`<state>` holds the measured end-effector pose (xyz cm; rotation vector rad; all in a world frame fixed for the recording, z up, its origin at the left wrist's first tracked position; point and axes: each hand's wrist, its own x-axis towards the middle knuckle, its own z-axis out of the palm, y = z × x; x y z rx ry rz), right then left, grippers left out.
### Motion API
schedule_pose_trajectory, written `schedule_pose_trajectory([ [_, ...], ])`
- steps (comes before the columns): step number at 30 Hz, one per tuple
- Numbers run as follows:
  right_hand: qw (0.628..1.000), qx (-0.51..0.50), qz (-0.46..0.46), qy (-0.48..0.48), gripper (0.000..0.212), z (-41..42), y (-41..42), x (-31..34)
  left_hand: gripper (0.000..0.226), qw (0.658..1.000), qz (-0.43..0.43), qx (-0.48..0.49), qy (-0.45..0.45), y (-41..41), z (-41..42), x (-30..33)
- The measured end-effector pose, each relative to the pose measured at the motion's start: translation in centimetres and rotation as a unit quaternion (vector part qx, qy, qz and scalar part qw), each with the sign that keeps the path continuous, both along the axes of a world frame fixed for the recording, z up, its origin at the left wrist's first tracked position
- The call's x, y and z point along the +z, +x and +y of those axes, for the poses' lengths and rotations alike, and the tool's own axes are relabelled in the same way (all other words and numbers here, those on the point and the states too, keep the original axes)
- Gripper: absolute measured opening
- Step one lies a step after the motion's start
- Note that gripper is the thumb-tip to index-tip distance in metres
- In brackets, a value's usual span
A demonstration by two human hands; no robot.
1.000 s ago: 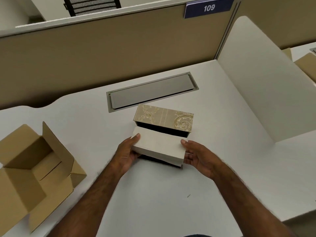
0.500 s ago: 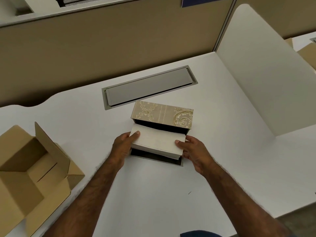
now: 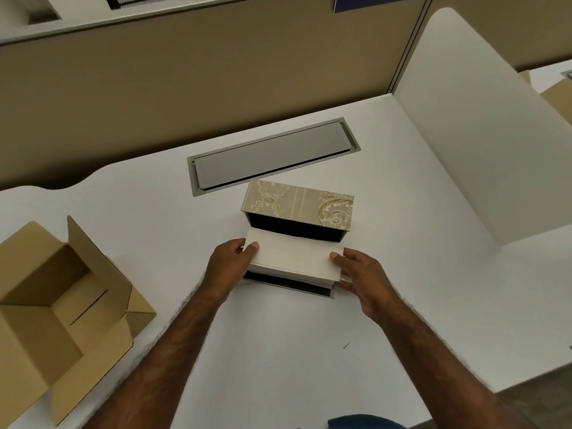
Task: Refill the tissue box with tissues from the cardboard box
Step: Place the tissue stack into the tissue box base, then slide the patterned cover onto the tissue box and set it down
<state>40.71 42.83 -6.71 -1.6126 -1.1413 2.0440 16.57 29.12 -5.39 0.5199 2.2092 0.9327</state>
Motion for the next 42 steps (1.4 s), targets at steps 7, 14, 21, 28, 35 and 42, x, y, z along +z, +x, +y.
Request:
schedule_pose_trajectory([
  [7, 0.999, 0.01, -0.038, 0.031, 0.015, -1.9, -0.4, 0.2, 0.023, 0.999, 0.018, -0.012, -0.029, 0.2, 0.1, 0.4],
  [14, 0.989, 0.078, -0.09, 0.092, 0.058, -4.3, -1.4, 0.7, 0.038, 0.997, 0.043, -0.024, -0.058, 0.4, 0.4, 0.4],
  [21, 0.987, 0.105, -0.066, 0.104, 0.045, -3.3, -0.3, 1.4, 0.04, 0.994, 0.066, -0.044, -0.076, 0.0, 0.6, 0.4],
  [28, 0.981, 0.006, -0.049, 0.186, 0.062, 1.0, -0.1, 3.7, 0.025, 0.993, 0.081, 0.043, 0.069, -1.7, 1.7, 2.7],
  [35, 0.963, 0.085, -0.032, 0.254, 0.072, 3.5, -1.8, 5.4, 0.038, 0.99, 0.043, 0.01, 0.137, -1.7, 2.9, 4.4],
  [42, 0.945, 0.116, -0.04, 0.304, 0.073, 3.3, -1.7, 5.2, 0.04, 0.987, 0.01, 0.028, 0.159, -2.1, 1.9, 3.7],
])
